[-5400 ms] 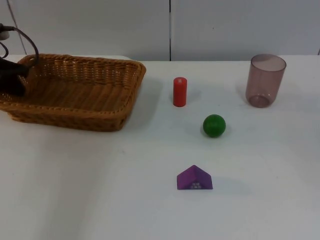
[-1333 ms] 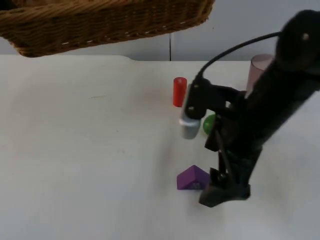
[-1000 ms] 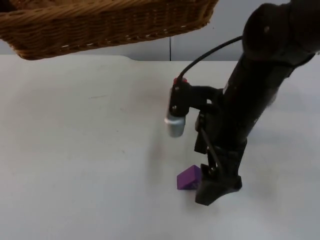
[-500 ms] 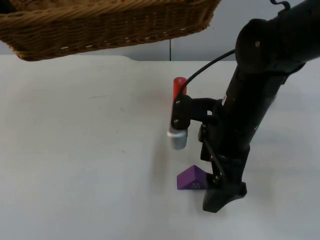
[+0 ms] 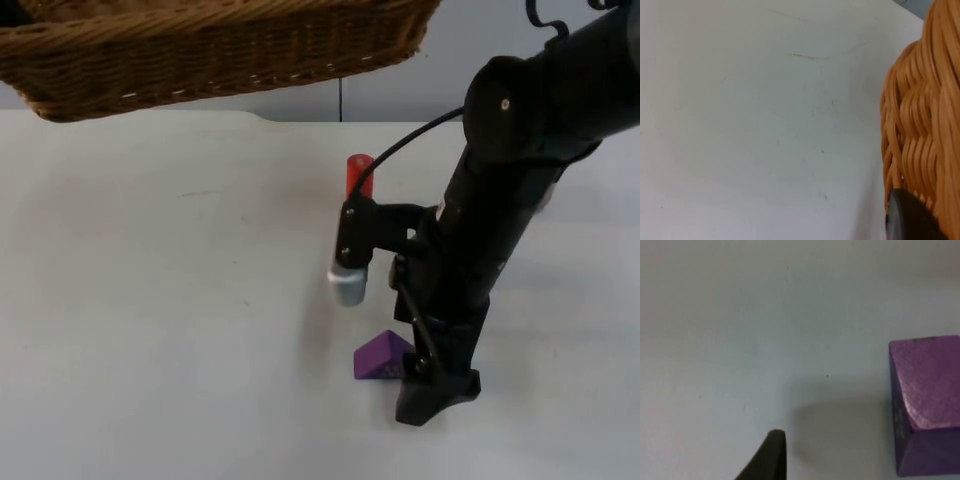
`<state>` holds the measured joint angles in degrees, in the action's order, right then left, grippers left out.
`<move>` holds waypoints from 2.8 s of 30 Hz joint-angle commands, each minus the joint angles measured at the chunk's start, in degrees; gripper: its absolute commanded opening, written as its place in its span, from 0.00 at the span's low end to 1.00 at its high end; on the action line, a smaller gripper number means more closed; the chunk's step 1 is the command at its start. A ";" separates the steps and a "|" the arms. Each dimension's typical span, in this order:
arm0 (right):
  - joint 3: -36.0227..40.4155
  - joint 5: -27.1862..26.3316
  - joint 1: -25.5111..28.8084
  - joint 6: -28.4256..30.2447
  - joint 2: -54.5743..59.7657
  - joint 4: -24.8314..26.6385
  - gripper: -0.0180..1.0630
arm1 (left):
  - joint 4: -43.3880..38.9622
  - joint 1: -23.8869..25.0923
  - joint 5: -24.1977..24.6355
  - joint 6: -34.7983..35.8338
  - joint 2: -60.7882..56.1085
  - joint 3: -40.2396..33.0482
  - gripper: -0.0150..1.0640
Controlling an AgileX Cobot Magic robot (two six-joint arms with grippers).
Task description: Pick up the basket with the left hand and place the triangular block into the basket with the right hand.
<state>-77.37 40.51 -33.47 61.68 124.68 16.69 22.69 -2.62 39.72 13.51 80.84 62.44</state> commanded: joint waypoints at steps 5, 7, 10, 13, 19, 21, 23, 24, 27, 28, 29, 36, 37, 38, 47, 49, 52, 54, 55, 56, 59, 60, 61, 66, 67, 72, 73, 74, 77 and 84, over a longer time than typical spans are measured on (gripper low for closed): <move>-0.34 -0.76 -0.48 0.71 0.03 0.49 0.89 | 1.98 -0.25 -1.21 0.32 -0.91 0.21 0.01; -0.34 -0.89 -0.60 0.71 0.03 0.49 0.87 | 1.98 -0.25 -1.21 0.32 -0.91 0.21 0.01; -0.34 -0.89 -1.02 0.71 0.03 0.34 0.75 | 1.98 -0.25 -1.10 0.32 -0.91 0.21 0.01; -0.34 -0.89 -1.55 0.44 0.03 0.48 0.63 | 1.98 -0.25 -1.10 0.32 -0.91 0.21 0.01; -0.34 -1.32 -1.57 -3.13 0.03 -0.30 0.19 | 1.98 -0.25 -0.88 0.32 -0.91 0.21 0.01; -0.34 -1.32 -1.57 -4.66 0.03 -0.94 0.09 | 1.98 -0.25 -0.76 0.32 -0.91 0.21 0.01; -0.34 -1.32 -1.57 -10.24 0.03 -3.76 0.02 | 1.98 -0.25 -0.54 0.22 -0.91 0.21 0.01; -0.34 -0.97 -1.57 -12.53 -0.32 -4.45 0.02 | 1.88 -0.25 -0.43 0.29 -0.91 0.21 0.01; 0.07 0.97 -1.57 -19.09 -2.00 -4.47 0.02 | 1.77 -0.25 -0.43 0.29 -0.91 0.21 0.01; 0.07 0.97 -1.57 -19.09 -2.00 -4.47 0.02 | 1.77 -0.25 -0.43 0.29 -0.91 0.21 0.01; 0.64 1.81 -1.57 -20.76 -3.11 -4.36 0.02 | 1.66 -0.25 -0.43 0.29 -0.91 0.21 0.01; 14.22 -3.27 -3.92 -32.26 -16.92 -5.00 0.02 | 1.35 -0.25 0.03 0.29 -0.91 0.21 0.01; 17.29 -4.67 -4.17 -33.75 -20.10 -4.54 0.02 | 1.24 -0.25 0.03 0.29 -0.91 0.21 0.01; 17.29 -4.67 -4.17 -33.75 -20.10 -4.54 0.02 | 1.24 -0.25 0.03 0.29 -0.91 0.21 0.01; 24.49 -3.70 -4.58 -60.35 -46.43 -12.51 0.02 | 0.33 -1.54 0.29 0.19 -0.91 0.16 0.01; 23.28 -1.85 -4.58 -64.44 -48.82 -15.82 0.02 | 0.22 -2.31 0.17 0.06 -0.91 0.16 0.01; 16.44 4.41 -4.58 -70.01 -52.81 -22.51 0.02 | 0.22 -4.71 -0.48 0.06 -0.91 0.16 0.01; 11.29 7.14 -4.58 -70.01 -53.55 -23.02 0.02 | 0.22 -5.98 -0.89 0.06 -0.81 0.16 0.01; 11.29 7.14 -4.58 -70.01 -53.55 -23.02 0.02 | 0.22 -5.98 -0.89 0.06 -0.81 0.16 0.01; 8.70 7.30 -4.58 -70.01 -53.53 -23.02 0.02 | 0.22 -6.55 -1.00 0.06 -0.81 0.16 0.01; 2.25 6.01 -4.58 -70.27 -52.57 -23.24 0.02 | 0.68 -8.67 -0.54 0.06 0.04 0.16 0.01; 2.25 6.01 -4.58 -70.27 -52.57 -23.24 0.02 | 0.68 -8.67 -0.54 0.06 0.04 0.16 0.01; 0.76 5.65 -4.58 -70.27 -51.88 -23.24 0.02 | 0.68 -9.58 -0.51 0.06 0.31 0.16 0.01; -2.55 3.54 -4.58 -70.27 -47.17 -22.78 0.02 | 0.68 -13.12 -0.08 0.06 1.50 0.08 0.01; -2.85 3.10 -4.58 -70.27 -45.62 -22.78 0.02 | 0.68 -14.02 -0.08 0.06 1.86 0.08 0.01; -2.95 3.19 -4.85 -70.13 -39.69 -22.42 0.02 | 0.67 -16.37 -1.07 0.06 2.09 0.08 0.01; -2.95 3.58 -5.52 -69.84 -38.52 -22.58 0.02 | 0.81 -16.69 -1.04 0.06 2.09 0.08 0.01; -2.95 4.15 -6.47 -69.52 -37.41 -22.58 0.02 | 0.81 -16.70 -1.19 0.06 2.19 0.08 0.01; -2.95 4.42 -9.22 -69.14 -35.43 -23.13 0.02 | 0.69 -16.70 -1.44 0.06 2.17 0.08 0.01; -2.95 6.98 -11.25 -75.79 -32.95 -30.71 0.02 | 0.21 -16.70 -1.50 0.06 2.17 0.08 0.01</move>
<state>-80.01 47.09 -44.48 -12.70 91.62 -12.20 22.01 -19.01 39.80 13.09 83.37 62.40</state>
